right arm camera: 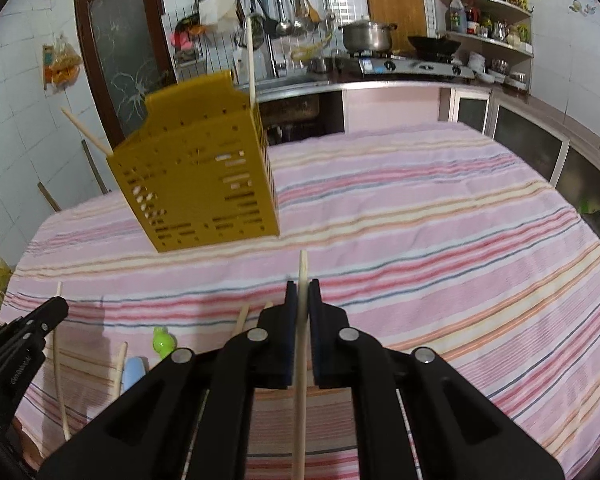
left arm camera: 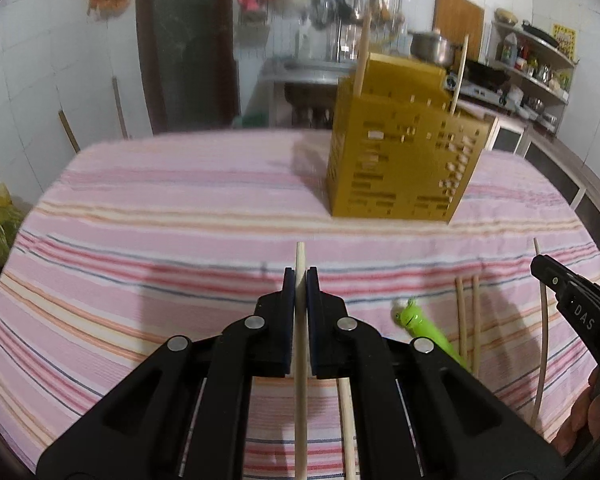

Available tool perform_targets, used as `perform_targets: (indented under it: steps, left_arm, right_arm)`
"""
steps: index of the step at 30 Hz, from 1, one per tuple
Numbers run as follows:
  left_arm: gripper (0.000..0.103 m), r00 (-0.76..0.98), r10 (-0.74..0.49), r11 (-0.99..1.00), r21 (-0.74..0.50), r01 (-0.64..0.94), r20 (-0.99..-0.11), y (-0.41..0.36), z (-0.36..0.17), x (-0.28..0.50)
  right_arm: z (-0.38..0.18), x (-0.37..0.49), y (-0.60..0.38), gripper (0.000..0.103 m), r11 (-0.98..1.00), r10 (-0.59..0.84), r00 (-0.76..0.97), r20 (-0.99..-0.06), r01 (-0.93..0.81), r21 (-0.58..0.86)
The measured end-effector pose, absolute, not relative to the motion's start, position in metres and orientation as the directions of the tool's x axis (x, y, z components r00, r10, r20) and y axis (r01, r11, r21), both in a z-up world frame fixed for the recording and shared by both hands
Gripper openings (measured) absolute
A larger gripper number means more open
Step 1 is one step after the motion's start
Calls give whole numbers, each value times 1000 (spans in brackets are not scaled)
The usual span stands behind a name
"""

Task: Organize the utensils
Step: 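Lift the chopsticks with both tools and lower them into the yellow holder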

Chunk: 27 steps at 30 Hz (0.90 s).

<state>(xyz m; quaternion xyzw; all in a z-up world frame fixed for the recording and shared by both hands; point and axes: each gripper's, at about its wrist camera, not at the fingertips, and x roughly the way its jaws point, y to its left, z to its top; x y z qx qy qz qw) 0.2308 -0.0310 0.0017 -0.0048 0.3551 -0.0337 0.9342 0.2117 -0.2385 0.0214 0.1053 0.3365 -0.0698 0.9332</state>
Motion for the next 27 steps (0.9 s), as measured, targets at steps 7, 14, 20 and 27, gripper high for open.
perform_targets:
  steps: [7,14,20,27]
  left_arm:
    - [4,803,-69,998,-32,62,-592,-27,30,214]
    - [4,841,-61,998,-28,55,-537,-26,53,206]
    - [4,866,-66,998,-28,59,-496,-26,67,200]
    - [4,893,-67,998,-23,64,-444,-25,82,192]
  right_arm:
    - [40,200,-247,6,968,-58,807,-587,189,163]
    - [64,189,-252,6,974,-52,859,-509,156,164]
    - [77,181,-254,6,980,-33,897,-442,115,160]
    - [88,176,-255,6,986,-13,917,-399,78,148]
